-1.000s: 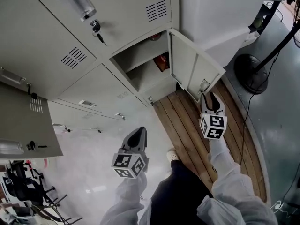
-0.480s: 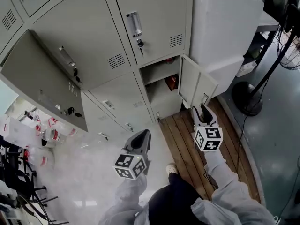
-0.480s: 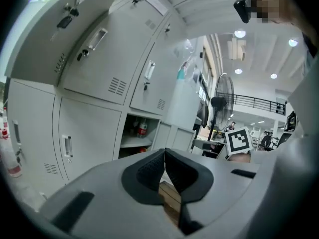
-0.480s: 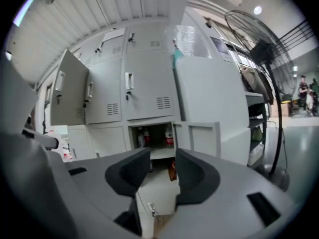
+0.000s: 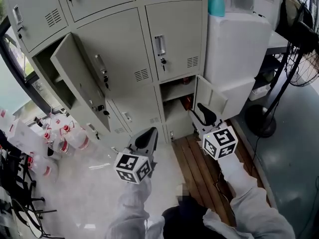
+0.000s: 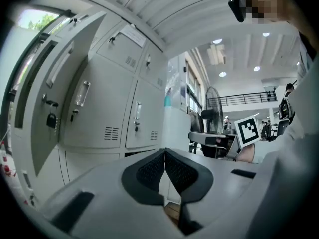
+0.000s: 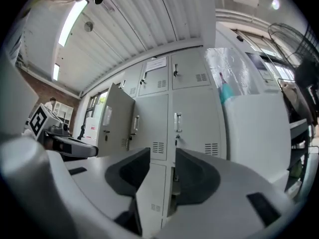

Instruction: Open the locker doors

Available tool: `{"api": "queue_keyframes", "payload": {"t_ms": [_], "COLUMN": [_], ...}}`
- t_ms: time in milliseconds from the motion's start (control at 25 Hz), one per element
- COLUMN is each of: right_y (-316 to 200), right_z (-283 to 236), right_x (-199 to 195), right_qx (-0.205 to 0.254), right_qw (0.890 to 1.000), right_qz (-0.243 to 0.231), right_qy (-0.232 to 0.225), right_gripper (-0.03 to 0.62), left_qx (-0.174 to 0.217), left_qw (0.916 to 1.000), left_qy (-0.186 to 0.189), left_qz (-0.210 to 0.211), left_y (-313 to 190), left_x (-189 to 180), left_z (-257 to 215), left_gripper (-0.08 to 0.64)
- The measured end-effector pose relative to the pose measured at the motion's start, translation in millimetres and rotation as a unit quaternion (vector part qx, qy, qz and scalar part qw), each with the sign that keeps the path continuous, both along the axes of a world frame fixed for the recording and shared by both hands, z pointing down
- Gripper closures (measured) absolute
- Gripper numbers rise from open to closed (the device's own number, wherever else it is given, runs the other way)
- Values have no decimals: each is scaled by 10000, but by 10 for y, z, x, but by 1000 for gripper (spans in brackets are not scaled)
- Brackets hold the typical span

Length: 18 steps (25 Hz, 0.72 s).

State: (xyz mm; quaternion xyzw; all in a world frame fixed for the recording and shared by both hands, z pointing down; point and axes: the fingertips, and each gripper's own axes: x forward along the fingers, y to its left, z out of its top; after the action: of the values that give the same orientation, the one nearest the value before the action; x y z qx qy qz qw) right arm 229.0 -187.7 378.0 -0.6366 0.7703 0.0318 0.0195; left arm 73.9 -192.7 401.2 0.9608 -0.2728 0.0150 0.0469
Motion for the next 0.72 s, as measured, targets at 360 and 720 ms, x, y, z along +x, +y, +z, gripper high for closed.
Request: {"api": "queue_keyframes", "payload": {"t_ms": [360, 720], "right_y": [-183, -848], "right_z": [-819, -1750], "right_x": [-95, 35], "right_qx": [562, 1241], "right_qw": [9978, 9897], "right_qz": [-313, -649], "right_qy": [168, 287], "right_gripper": [452, 453], "left_qx": [416, 955], "left_qw": [9991, 9944], "left_qy": [21, 292], "left_qz": [-126, -337], "left_y": [-260, -985], "left_x": [38, 245], "left_z": [-612, -1386], "left_gripper": [551, 551]}}
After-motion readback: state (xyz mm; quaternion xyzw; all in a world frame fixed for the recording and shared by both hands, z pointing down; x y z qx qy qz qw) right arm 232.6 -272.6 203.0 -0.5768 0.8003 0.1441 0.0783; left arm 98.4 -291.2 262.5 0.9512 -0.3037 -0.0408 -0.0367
